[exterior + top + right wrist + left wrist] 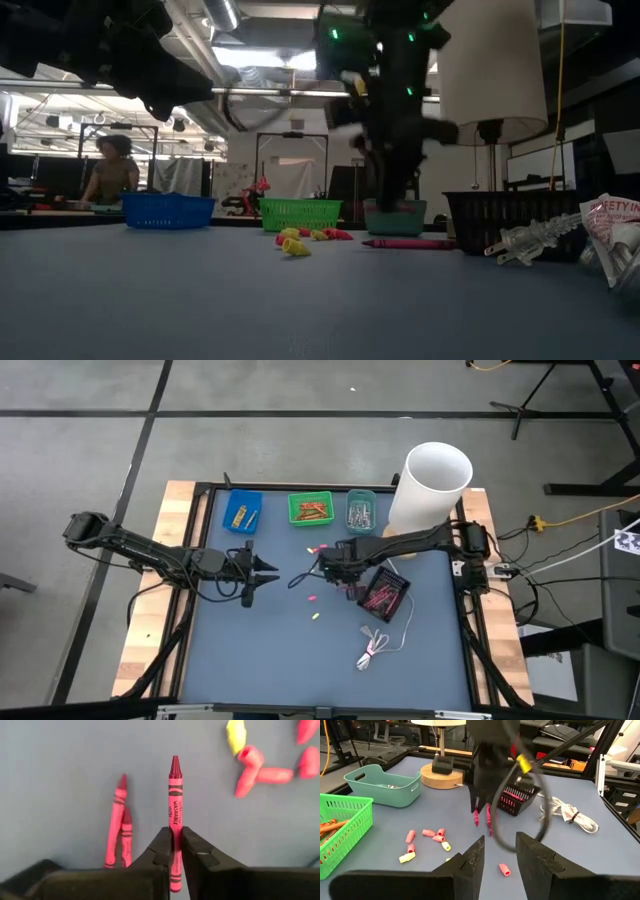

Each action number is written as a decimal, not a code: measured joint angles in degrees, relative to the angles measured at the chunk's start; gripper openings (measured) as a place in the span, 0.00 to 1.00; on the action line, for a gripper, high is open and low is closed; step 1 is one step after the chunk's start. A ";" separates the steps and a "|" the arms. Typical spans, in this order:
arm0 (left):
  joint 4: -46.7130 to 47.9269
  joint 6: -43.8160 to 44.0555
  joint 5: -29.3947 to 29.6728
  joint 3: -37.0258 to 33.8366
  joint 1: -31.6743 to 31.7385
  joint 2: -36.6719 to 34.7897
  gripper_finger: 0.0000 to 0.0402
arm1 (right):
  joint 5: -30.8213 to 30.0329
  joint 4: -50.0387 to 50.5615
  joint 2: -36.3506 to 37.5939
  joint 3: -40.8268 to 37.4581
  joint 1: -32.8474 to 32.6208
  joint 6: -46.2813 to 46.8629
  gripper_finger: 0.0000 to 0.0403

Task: Sort crayons
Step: Put the red crayon into the black bin

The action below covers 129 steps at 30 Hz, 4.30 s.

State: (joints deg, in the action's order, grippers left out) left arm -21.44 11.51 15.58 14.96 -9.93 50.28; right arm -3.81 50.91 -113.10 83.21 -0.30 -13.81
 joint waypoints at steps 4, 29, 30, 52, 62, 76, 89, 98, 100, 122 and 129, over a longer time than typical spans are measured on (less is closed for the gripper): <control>0.01 0.00 0.00 0.00 0.00 0.00 0.24 | 0.50 3.43 0.11 4.96 -0.11 0.08 0.05; 0.01 -0.04 0.02 0.00 0.00 0.00 0.24 | -0.74 34.72 0.35 15.53 -15.25 11.20 0.08; 0.01 -0.04 0.02 0.00 0.00 0.00 0.24 | -0.76 34.94 0.35 15.53 -15.53 11.22 0.09; 0.01 -0.07 0.02 0.00 0.00 0.00 0.24 | -8.15 33.49 0.35 15.53 -15.44 15.48 0.39; 0.01 -0.06 0.02 0.00 0.00 0.00 0.24 | -12.48 16.27 0.35 15.53 -14.30 14.84 0.40; 0.29 -0.07 0.02 0.00 -0.01 -0.02 0.24 | -0.36 9.28 -5.88 15.49 -6.01 14.87 0.41; 0.47 -0.06 0.02 0.00 -0.02 -0.02 0.24 | 7.02 9.64 -11.92 15.49 -1.77 11.52 0.41; 1.18 -0.05 0.00 0.00 0.00 -0.02 0.24 | 5.85 10.37 -13.40 15.49 -2.70 6.30 0.41; 1.58 -0.05 0.01 0.00 -0.01 -0.02 0.24 | 5.80 10.17 -13.40 15.49 -2.63 6.30 0.41; 1.50 -0.04 0.02 0.00 -0.01 -0.02 0.24 | 5.90 11.12 -15.89 15.69 -2.69 5.86 0.11; 1.50 -0.04 0.01 0.00 -0.01 -0.02 0.24 | 5.89 10.76 -15.92 15.64 -2.69 5.84 0.03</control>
State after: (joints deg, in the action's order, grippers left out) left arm -19.94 11.46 15.59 14.96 -9.94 50.26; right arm 2.08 61.67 -129.01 98.84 -2.98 -7.97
